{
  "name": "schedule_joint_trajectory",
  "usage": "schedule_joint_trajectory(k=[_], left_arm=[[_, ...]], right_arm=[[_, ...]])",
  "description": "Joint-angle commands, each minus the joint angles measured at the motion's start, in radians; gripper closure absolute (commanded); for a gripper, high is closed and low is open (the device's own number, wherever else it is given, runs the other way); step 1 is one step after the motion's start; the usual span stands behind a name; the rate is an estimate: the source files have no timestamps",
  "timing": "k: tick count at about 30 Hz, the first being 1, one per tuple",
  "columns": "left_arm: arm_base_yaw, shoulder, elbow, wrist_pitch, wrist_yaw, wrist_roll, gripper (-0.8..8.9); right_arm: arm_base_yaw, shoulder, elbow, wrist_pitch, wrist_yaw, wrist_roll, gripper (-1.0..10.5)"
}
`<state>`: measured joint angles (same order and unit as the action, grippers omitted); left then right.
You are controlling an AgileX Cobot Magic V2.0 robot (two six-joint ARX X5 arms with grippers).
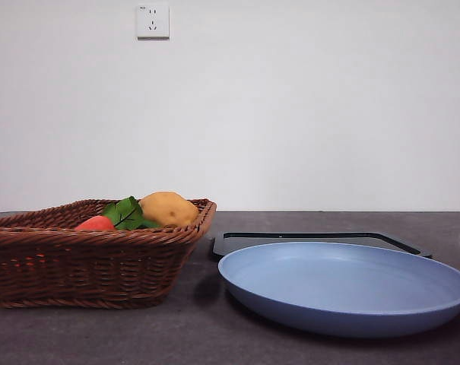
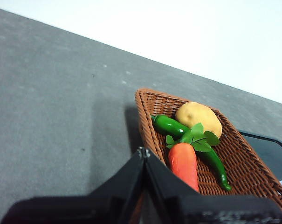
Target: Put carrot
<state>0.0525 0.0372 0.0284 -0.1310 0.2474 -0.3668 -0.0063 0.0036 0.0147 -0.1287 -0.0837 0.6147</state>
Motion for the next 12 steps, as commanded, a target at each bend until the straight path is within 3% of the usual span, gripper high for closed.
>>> schedule_joint_trajectory(k=[1,6,12], left_arm=[[0.003,0.021,0.045,-0.013,-0.007,-0.027,8.06],[0.003,0.153,0.159,-0.056,-0.004,-0.026,8.06],[-0.002,0.391,0.325,-0.067,0.061,0.017,8.06]], right_arm=[[0.001,0.008,0.026,0.008,-0.043,0.015,9.4],[0.001,0.089,0.112,-0.044,-0.077,0.011,9.4],[0.001,0.254,0.246,-0.124,-0.147,-0.069,9.4]])
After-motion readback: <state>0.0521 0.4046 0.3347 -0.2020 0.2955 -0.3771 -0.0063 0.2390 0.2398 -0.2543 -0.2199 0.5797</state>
